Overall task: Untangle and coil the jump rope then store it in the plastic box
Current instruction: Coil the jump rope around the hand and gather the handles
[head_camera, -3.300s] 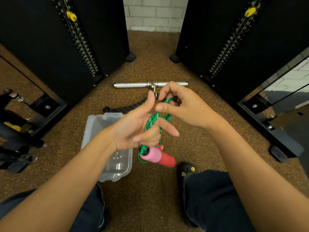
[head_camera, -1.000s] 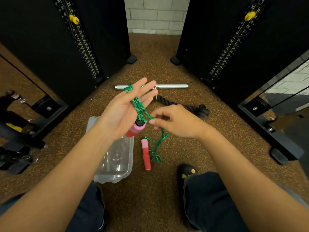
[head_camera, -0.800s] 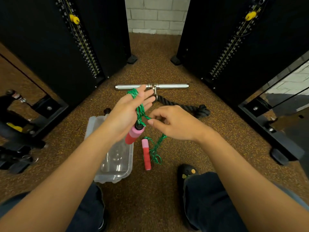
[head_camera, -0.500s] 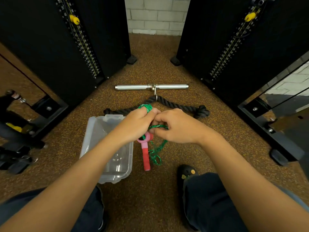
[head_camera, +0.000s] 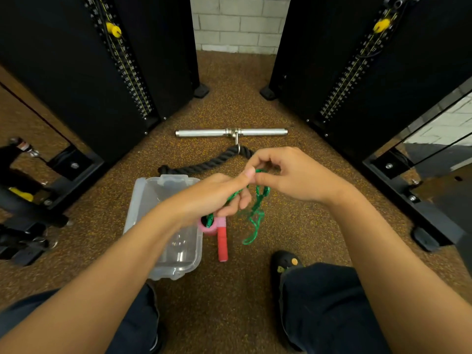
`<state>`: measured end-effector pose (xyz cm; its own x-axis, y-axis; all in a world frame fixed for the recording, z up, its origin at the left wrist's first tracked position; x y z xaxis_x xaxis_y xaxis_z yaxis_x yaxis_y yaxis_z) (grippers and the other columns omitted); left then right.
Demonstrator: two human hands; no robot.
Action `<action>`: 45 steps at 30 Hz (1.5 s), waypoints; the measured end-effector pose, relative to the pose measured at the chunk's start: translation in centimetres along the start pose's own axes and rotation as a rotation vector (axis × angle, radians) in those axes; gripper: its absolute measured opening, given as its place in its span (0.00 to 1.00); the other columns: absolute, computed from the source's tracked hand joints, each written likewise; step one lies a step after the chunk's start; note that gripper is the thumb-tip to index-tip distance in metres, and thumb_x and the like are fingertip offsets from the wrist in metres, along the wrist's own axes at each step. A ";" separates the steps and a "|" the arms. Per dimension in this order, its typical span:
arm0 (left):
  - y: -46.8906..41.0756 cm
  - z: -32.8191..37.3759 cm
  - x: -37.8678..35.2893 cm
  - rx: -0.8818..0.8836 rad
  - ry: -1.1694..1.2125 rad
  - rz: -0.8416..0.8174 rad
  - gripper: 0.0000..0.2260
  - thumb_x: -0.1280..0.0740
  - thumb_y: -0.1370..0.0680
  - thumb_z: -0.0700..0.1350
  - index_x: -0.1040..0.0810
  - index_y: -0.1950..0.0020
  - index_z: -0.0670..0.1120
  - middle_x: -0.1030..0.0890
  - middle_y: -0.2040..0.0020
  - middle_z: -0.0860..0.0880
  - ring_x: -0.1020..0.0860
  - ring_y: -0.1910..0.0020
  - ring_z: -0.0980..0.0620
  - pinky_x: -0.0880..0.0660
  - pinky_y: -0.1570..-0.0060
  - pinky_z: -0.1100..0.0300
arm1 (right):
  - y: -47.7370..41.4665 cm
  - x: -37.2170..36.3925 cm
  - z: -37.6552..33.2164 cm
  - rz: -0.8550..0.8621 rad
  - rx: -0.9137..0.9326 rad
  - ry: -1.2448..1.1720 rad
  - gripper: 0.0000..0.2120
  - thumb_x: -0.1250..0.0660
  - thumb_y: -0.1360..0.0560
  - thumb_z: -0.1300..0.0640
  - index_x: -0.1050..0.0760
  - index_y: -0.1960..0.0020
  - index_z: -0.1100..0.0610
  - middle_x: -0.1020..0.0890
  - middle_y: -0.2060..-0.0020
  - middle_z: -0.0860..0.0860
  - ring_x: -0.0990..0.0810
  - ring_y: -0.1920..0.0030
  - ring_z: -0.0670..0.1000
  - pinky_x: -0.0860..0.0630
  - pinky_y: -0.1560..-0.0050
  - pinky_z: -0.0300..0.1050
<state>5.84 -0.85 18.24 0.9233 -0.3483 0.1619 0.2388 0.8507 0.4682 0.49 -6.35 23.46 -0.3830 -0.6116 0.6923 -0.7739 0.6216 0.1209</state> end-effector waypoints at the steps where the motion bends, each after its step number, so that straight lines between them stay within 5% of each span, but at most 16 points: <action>1: 0.0 0.2 0.0 -0.008 0.076 -0.008 0.25 0.49 0.24 0.62 0.29 0.70 0.47 0.36 0.83 0.54 0.38 0.80 0.55 0.27 0.57 0.66 | 0.0 0.2 -0.2 0.015 0.007 -0.038 0.04 0.33 0.26 0.56 0.21 0.52 0.53 0.18 0.57 0.47 0.21 0.54 0.47 0.27 0.52 0.38; 4: 0.2 0.9 0.0 -0.049 0.283 -0.023 0.22 0.45 0.27 0.62 0.32 0.74 0.48 0.40 0.84 0.53 0.43 0.80 0.55 0.39 0.73 0.66 | -0.1 0.3 -0.6 0.036 0.014 -0.134 0.04 0.35 0.24 0.56 0.22 0.52 0.54 0.17 0.60 0.51 0.19 0.57 0.49 0.25 0.53 0.41; 10: 0.1 2.5 0.4 -0.186 0.767 -0.117 0.22 0.46 0.24 0.54 0.32 0.76 0.47 0.39 0.87 0.56 0.42 0.85 0.59 0.49 0.74 0.61 | -0.5 -0.2 -0.4 0.044 0.020 -0.189 0.09 0.40 0.22 0.56 0.27 0.59 0.47 0.21 0.66 0.44 0.21 0.63 0.44 0.26 0.53 0.42; 14: 0.1 3.1 1.4 -0.259 1.066 -0.143 0.22 0.49 0.21 0.52 0.29 0.72 0.48 0.35 0.84 0.55 0.38 0.83 0.60 0.44 0.75 0.65 | -0.7 -1.5 -0.1 -0.002 -0.015 -0.121 0.07 0.42 0.21 0.56 0.27 0.56 0.51 0.20 0.65 0.44 0.19 0.60 0.46 0.26 0.55 0.36; 16: 0.2 3.1 2.7 -0.292 1.162 -0.058 0.20 0.49 0.20 0.51 0.26 0.67 0.47 0.33 0.81 0.54 0.36 0.80 0.59 0.38 0.74 0.67 | -0.7 -2.1 -0.2 -0.032 -0.021 -0.072 0.06 0.42 0.21 0.56 0.28 0.56 0.50 0.20 0.64 0.44 0.20 0.60 0.43 0.28 0.58 0.29; 18: 0.4 2.7 3.9 -0.307 1.205 0.066 0.18 0.49 0.20 0.49 0.23 0.60 0.46 0.31 0.75 0.54 0.34 0.75 0.58 0.33 0.71 0.68 | -0.7 -2.7 -0.5 -0.053 -0.013 -0.022 0.05 0.41 0.21 0.56 0.28 0.54 0.51 0.19 0.62 0.47 0.19 0.59 0.44 0.25 0.55 0.33; 22: 0.5 2.4 5.2 -0.348 1.035 0.227 0.15 0.49 0.19 0.46 0.26 0.45 0.43 0.19 0.64 0.52 0.22 0.63 0.57 0.25 0.59 0.67 | -0.7 -3.6 -0.9 -0.054 0.019 0.066 0.06 0.40 0.22 0.56 0.26 0.53 0.56 0.17 0.61 0.54 0.18 0.59 0.53 0.23 0.52 0.52; 27: 0.4 1.6 6.1 -0.350 0.674 0.408 0.14 0.50 0.18 0.44 0.28 0.40 0.44 0.19 0.49 0.49 0.20 0.48 0.56 0.25 0.46 0.64 | -0.6 -3.5 -2.0 -0.024 0.095 0.142 0.08 0.38 0.23 0.55 0.23 0.48 0.58 0.23 0.61 0.46 0.26 0.60 0.45 0.32 0.56 0.37; 30: 0.4 1.6 6.1 -0.346 0.488 0.463 0.12 0.48 0.18 0.44 0.29 0.40 0.46 0.20 0.46 0.50 0.21 0.45 0.56 0.27 0.43 0.64 | -0.4 -3.2 -2.6 0.005 0.124 0.152 0.08 0.37 0.23 0.54 0.23 0.51 0.58 0.25 0.63 0.45 0.27 0.62 0.45 0.33 0.59 0.37; 35: 0.4 1.5 5.1 -0.287 0.153 0.502 0.12 0.43 0.20 0.43 0.25 0.40 0.48 0.19 0.50 0.53 0.21 0.56 0.63 0.25 0.56 0.70 | -0.2 -1.8 -2.9 0.116 0.141 0.135 0.07 0.34 0.25 0.52 0.29 0.60 0.53 0.31 0.68 0.40 0.30 0.67 0.42 0.32 0.64 0.37; 39: -0.2 0.6 4.7 -0.192 0.144 0.452 0.17 0.44 0.20 0.47 0.23 0.50 0.36 0.21 0.58 0.42 0.23 0.58 0.50 0.27 0.54 0.56 | 0.0 -0.9 -3.1 0.179 0.155 0.093 0.09 0.30 0.29 0.50 0.29 0.60 0.52 0.30 0.66 0.41 0.30 0.64 0.39 0.32 0.61 0.32; 45: -0.4 1.1 1.3 -0.096 0.133 0.178 0.28 0.53 0.19 0.54 0.21 0.65 0.42 0.20 0.72 0.46 0.23 0.72 0.54 0.26 0.65 0.63 | 0.3 0.7 -2.6 0.224 0.138 -0.038 0.15 0.24 0.35 0.52 0.27 0.58 0.59 0.26 0.65 0.43 0.27 0.62 0.45 0.30 0.59 0.34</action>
<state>6.63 -2.10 19.21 0.9833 -0.1401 0.1159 0.0904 0.9297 0.3570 1.36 -5.30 25.82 -0.5692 -0.4858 0.6634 -0.7281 0.6727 -0.1321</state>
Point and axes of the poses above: each hand's wrist, its own y-axis away from the middle knuckle, its own x-axis out of the back of the hand, z = x × y, the point moved 10 cm from there along -y, towards the middle knuckle
